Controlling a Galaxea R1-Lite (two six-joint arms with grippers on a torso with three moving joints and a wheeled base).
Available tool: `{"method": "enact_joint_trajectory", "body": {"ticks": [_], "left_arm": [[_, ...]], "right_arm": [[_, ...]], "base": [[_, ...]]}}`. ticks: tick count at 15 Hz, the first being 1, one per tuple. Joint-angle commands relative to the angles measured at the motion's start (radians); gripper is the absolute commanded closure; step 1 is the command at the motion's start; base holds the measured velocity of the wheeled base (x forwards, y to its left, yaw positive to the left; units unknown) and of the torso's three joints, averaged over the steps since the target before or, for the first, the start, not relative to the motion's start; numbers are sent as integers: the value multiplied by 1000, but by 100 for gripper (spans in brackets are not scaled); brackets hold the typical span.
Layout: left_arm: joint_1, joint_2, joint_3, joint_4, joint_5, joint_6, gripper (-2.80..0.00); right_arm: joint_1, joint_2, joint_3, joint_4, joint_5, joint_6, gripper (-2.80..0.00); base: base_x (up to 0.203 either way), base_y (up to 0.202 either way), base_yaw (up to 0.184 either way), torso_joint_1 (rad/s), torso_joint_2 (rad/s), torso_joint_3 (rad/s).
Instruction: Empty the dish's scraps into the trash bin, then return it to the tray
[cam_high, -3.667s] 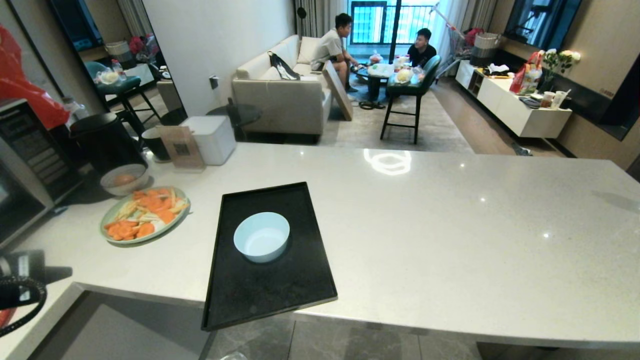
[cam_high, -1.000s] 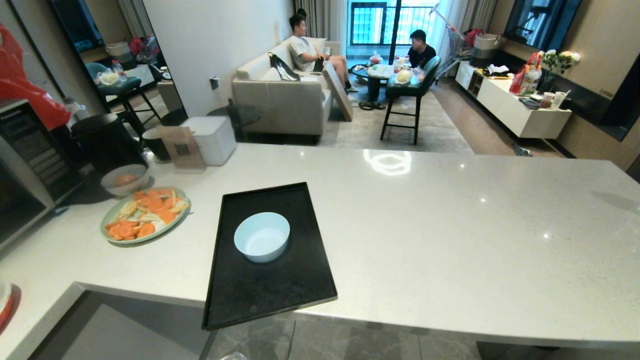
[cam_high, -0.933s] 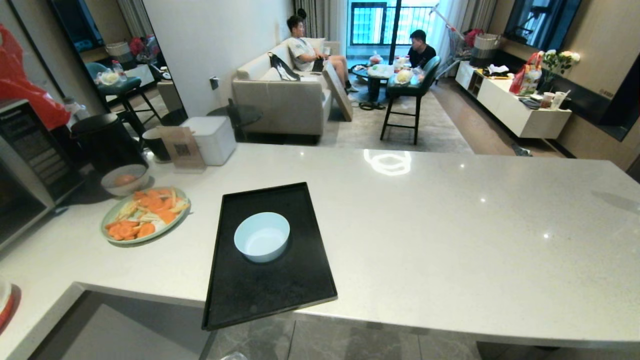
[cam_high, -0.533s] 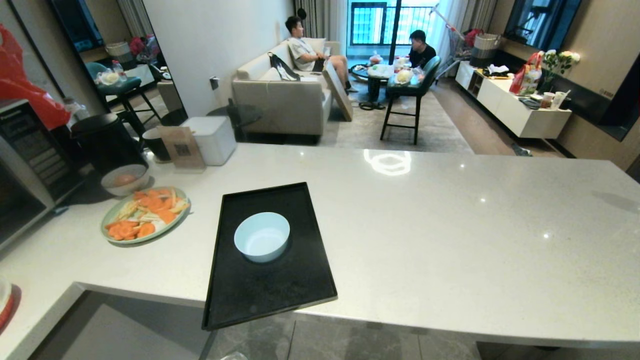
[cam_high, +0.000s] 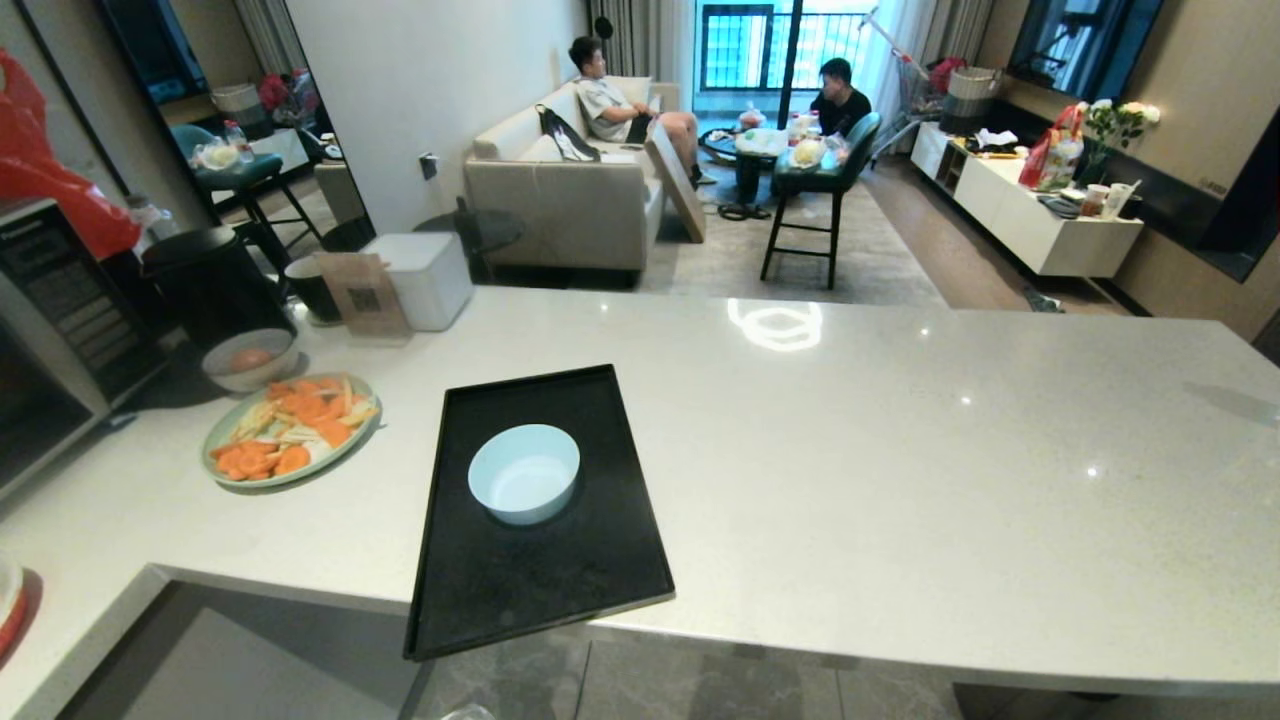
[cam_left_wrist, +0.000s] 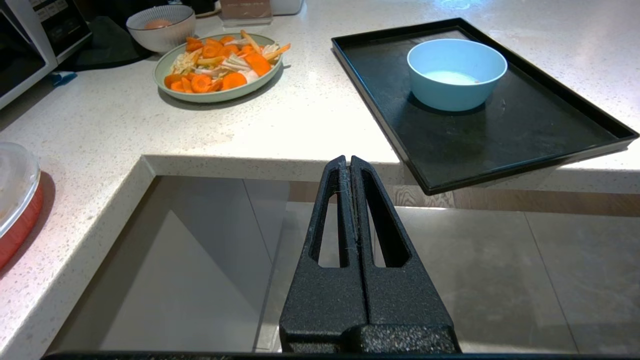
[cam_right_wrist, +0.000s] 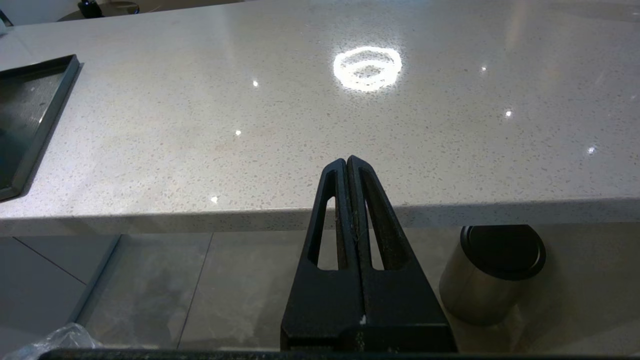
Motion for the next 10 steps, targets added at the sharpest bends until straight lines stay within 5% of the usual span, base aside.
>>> {"method": "enact_joint_trajectory", "body": {"ticks": [1,10], "left_arm": [[0,-1,0,-2,0,0,0],[0,-1,0,-2,0,0,0]], "right_arm": [[0,0,0,-1,0,0,0],[0,0,0,-2,0,0,0]], "base": [[0,0,0,0,0,0],[0,0,0,0,0,0]]}}
